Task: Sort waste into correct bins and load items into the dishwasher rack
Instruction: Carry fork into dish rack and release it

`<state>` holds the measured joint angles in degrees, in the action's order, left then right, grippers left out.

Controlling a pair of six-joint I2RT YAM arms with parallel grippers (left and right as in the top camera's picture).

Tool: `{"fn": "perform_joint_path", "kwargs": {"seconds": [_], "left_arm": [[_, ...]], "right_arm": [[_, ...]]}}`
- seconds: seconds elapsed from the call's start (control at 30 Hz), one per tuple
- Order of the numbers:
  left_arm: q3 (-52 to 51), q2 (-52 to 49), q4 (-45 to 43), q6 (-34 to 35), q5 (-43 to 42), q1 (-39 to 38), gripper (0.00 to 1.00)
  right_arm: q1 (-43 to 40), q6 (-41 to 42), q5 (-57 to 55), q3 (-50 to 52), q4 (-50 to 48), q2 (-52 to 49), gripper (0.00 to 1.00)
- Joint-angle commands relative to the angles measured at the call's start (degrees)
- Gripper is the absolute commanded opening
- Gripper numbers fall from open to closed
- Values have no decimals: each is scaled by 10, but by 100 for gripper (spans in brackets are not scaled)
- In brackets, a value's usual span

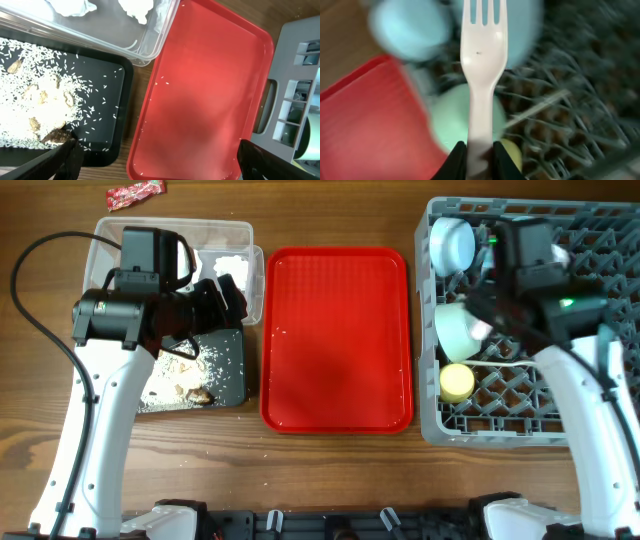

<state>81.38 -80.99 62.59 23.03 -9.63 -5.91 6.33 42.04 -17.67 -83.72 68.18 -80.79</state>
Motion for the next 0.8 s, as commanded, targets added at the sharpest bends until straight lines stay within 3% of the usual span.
{"fn": "perform_joint_path", "kwargs": {"seconds": [0.0, 0.07, 0.17, 0.2, 0.3, 0.33, 0.6, 0.7, 0.77], "left_arm": [[6, 2, -2, -3, 3, 3, 100], [6, 2, -2, -3, 3, 3, 100], [6, 2, -2, -3, 3, 3, 100], [6, 2, -2, -3, 3, 3, 100], [6, 2, -2, -3, 3, 3, 100], [6, 2, -2, -3, 3, 3, 100], [6, 2, -2, -3, 3, 3, 100], [6, 2, -2, -3, 3, 3, 100], [6, 2, -2, -3, 3, 3, 100]], "right_arm": [[-59, 160, -32, 49, 5, -8, 4], [-85, 200, -28, 77, -9, -10, 4], [-99, 195, -3, 107, -40, -13, 6], [-100, 195, -2, 117, -49, -13, 15], [-99, 195, -3, 129, -53, -14, 82], [-99, 194, -5, 129, -52, -14, 91], [-99, 146, -5, 115, -53, -7, 92], [-99, 63, 13, 85, -37, 7, 92], [-99, -37, 51, 61, -35, 28, 88]]}}
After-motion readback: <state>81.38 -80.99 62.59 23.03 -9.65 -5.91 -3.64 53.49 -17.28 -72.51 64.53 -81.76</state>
